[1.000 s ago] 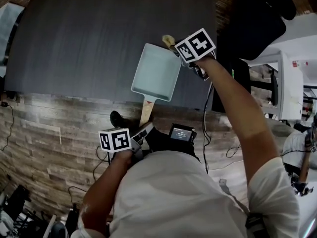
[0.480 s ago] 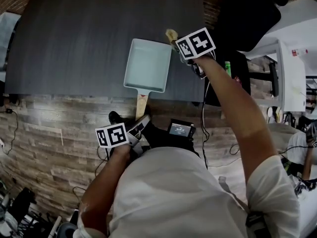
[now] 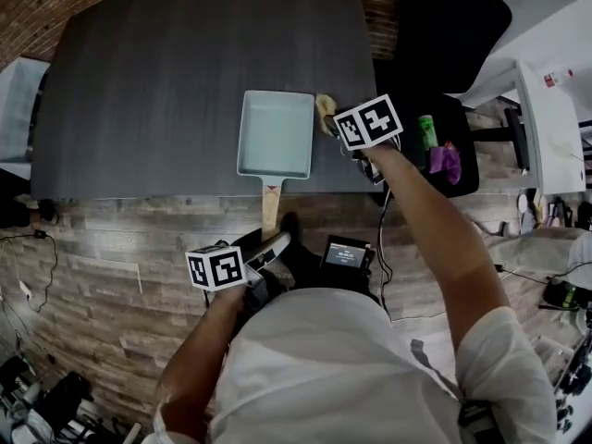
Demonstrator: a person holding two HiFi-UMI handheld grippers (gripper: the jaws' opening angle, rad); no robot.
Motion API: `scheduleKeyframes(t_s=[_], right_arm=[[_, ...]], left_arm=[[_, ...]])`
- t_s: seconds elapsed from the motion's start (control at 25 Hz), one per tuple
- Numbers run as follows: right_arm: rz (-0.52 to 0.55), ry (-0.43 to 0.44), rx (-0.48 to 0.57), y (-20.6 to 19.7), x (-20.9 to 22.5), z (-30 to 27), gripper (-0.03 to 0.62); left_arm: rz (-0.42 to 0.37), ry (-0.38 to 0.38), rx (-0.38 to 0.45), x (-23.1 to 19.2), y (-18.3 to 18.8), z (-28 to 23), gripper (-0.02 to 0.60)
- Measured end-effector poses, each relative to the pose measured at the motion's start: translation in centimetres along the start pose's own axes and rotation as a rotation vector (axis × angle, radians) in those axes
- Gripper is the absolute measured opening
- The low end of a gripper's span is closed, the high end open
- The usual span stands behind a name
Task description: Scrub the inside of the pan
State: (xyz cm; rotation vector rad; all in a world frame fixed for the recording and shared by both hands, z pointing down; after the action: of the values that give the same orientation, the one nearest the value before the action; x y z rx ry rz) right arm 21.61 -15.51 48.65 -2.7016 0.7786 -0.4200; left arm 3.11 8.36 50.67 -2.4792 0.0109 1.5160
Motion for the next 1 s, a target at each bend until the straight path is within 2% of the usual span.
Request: scheduleKeyframes(t_s=[0.2, 0.44, 0.64, 0.8, 0.88, 1.0], right_arm=[[-0.044, 0.028, 0.03, -2.1, -3.2, -0.9, 0.046], [-0.125, -0.008, 0.09, -2.4, -4.3, -1.0, 0.046], [-0.139, -0.044, 0.108, -2.4, -5.2, -1.2, 0.046], [-0.159, -0.084, 0.127, -2.1, -5.5, -0.1, 0.046], [-0.165, -0.091, 0.158, -2.3, -5.9, 1.1, 0.047], [-0.151, -0.092, 0.212, -3.3, -7.0, 3.8, 0.046]], left_arm=[[-0.022, 0.033, 0.044, 0.0, -2.3, 3.9, 0.262], [-0.014, 0.057, 0.14, -0.3, -5.8, 8.6, 0.262], [-0.012, 0.037, 0.18, 0.1, -8.8, 11.3, 0.261], [-0.037, 0.018, 0.225, 0.7, -9.5, 13.9, 0.257], [-0.052, -0.007, 0.265, 1.3, -9.9, 15.5, 0.219], [-0.073, -0.055, 0.329, 2.0, -10.6, 17.2, 0.117]])
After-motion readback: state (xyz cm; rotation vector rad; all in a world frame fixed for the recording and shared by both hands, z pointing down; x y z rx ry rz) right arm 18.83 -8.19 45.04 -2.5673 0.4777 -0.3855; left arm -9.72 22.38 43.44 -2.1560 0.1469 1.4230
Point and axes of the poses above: the fingertips, and each gripper's own axes: z backward along the fingers, x to its right, y out of its top, the point moved 5 cm from there along z, backward along the fingers, and after that the axes turned 11 degrees about -x, right-handed, at the moved point
